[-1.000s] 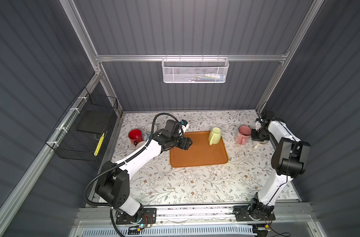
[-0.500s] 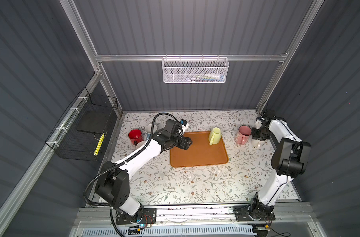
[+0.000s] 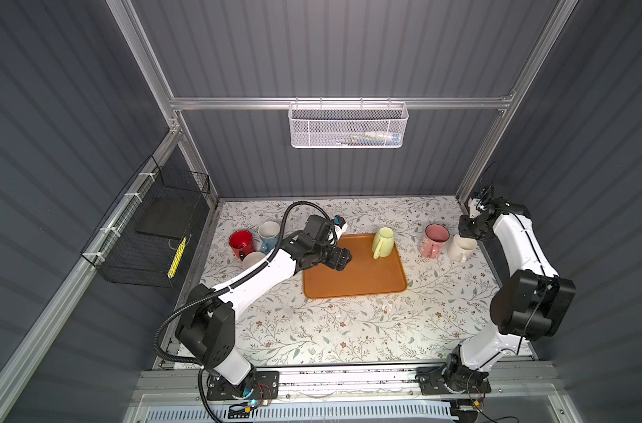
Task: Turn the mug right side up
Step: Place the mug at the top-right of the table, then pick up the mug from the tray.
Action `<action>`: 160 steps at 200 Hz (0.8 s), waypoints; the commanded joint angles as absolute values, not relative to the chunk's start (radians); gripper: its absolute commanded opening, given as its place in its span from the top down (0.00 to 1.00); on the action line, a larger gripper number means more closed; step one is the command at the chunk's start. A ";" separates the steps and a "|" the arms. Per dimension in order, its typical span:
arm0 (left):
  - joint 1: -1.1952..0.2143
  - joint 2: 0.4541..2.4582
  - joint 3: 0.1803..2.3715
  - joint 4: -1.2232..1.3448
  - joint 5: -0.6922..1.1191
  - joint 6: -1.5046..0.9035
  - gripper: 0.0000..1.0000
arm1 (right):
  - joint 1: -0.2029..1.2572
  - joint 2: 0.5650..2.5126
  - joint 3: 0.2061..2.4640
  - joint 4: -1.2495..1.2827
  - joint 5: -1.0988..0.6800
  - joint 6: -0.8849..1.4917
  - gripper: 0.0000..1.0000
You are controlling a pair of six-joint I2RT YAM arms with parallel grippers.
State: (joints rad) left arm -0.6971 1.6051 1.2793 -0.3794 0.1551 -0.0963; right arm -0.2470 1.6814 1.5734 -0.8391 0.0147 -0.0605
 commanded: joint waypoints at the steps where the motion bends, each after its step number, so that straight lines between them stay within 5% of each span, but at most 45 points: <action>1: -0.725 1.641 1.321 -0.376 0.140 -0.087 0.22 | -0.219 1.623 1.578 -0.837 0.022 -0.037 0.62; 50: -0.822 1.812 1.400 -0.272 0.056 -0.117 0.22 | -0.101 1.450 1.439 -0.690 0.001 -0.018 0.59; 160: -0.896 2.272 1.949 -0.553 -0.190 -0.124 0.26 | -0.062 1.254 1.248 -0.518 -0.131 0.061 0.56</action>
